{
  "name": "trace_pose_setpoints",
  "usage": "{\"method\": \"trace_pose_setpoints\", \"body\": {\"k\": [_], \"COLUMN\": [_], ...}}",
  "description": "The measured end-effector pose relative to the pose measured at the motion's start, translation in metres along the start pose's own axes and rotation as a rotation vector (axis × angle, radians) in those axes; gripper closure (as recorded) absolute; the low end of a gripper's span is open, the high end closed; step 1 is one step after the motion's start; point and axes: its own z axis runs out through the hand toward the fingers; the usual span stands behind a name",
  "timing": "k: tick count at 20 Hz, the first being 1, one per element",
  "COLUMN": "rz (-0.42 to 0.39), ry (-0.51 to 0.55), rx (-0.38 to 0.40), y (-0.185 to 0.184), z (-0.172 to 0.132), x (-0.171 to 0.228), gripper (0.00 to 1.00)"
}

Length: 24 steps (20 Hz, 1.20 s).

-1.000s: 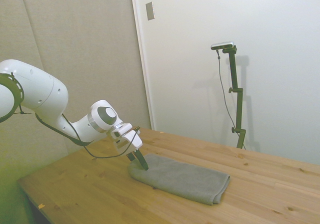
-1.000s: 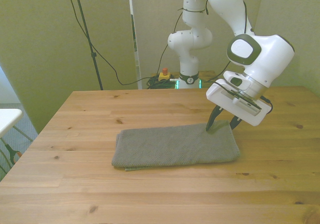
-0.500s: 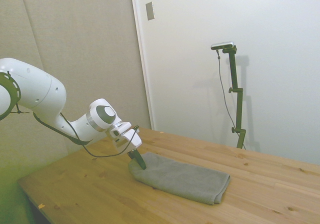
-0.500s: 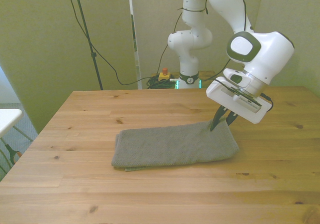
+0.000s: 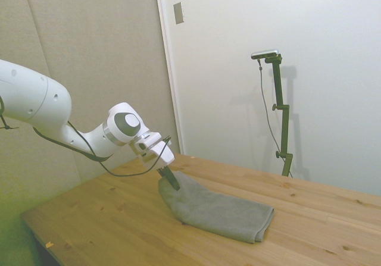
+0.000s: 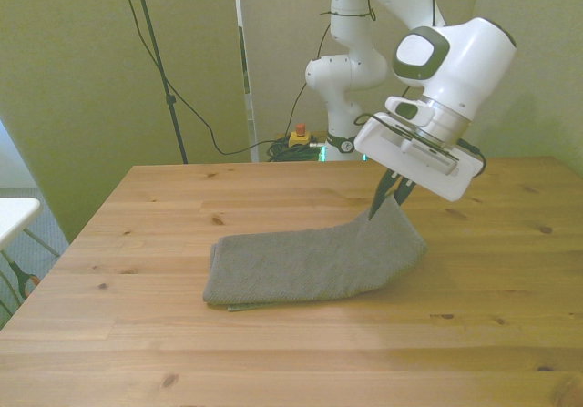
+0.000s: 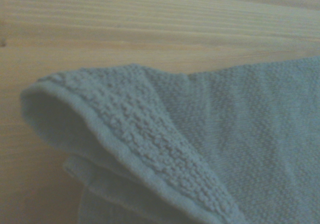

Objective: Fold the towel

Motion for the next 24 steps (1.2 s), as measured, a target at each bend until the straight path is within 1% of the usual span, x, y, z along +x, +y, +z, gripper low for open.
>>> {"method": "trace_pose_setpoints", "body": {"k": [9, 14, 18, 24], "rz": [0.12, 0.176, 0.206, 0.243], "ry": [-0.052, -0.08, -0.112, -0.148], "rx": [0.02, 0.036, 0.065, 0.113], "y": [0.055, 0.09, 0.116, 0.149], "z": [0.024, 0.047, 0.068, 0.085], "x": [0.086, 0.12, 0.14, 0.172], "gripper": [1.0, 1.0, 1.0, 1.0]}}
